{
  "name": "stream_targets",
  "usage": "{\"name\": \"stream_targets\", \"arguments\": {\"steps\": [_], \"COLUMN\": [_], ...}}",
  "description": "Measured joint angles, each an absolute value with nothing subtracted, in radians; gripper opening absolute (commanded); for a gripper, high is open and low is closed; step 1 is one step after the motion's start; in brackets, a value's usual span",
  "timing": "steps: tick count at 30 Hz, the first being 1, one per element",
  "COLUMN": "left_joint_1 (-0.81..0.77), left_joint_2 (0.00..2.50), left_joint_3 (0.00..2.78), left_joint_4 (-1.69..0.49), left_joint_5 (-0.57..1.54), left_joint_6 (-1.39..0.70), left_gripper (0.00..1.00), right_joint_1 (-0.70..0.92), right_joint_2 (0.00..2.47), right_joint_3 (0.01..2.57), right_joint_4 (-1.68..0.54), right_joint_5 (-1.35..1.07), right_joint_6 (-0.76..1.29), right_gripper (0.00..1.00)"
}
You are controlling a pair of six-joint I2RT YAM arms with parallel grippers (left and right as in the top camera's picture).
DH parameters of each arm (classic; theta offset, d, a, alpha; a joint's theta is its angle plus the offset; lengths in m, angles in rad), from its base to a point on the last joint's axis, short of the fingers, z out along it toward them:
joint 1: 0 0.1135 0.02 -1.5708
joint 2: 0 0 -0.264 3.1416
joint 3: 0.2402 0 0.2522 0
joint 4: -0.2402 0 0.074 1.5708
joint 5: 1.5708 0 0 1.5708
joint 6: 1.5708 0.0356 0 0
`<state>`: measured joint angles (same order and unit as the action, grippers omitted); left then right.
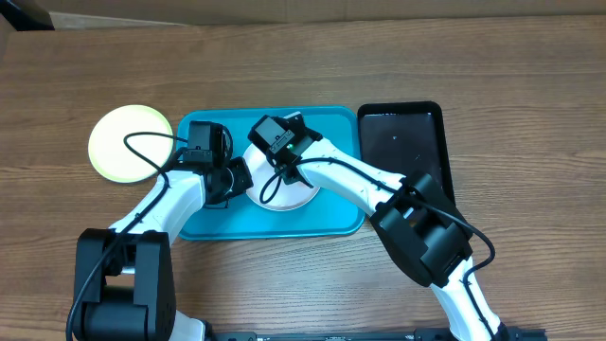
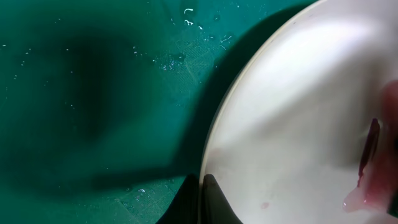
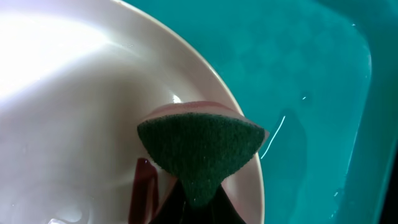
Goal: Clean dirty plates on tray and stack at the side
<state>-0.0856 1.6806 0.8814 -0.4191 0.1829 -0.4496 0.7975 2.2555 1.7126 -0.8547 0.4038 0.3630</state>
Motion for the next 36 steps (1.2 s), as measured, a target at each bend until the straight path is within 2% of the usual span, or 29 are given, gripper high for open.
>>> {"name": "stream_targets", "arguments": {"steps": [25,36], "left_joint_1": [-0.086,-0.086], "left_joint_2": [1.681,1.681], "left_joint_3": [0.881,0.881], "left_joint_4": [-0.422,-0.422], "left_joint_5": [0.174,0.175], "left_joint_6": [-0.45,-0.45], "left_gripper": [0.04,0.04], "right_joint_1": [0.764,0.752], "right_joint_2": [2.257,2.259], "right_joint_3": [1.728,1.729], "right_joint_4": [-0.829,-0.768], "right_joint_5": [0.074,-0.212], "right_joint_6": [0.366,0.358], "right_gripper": [0.04,0.04]}}
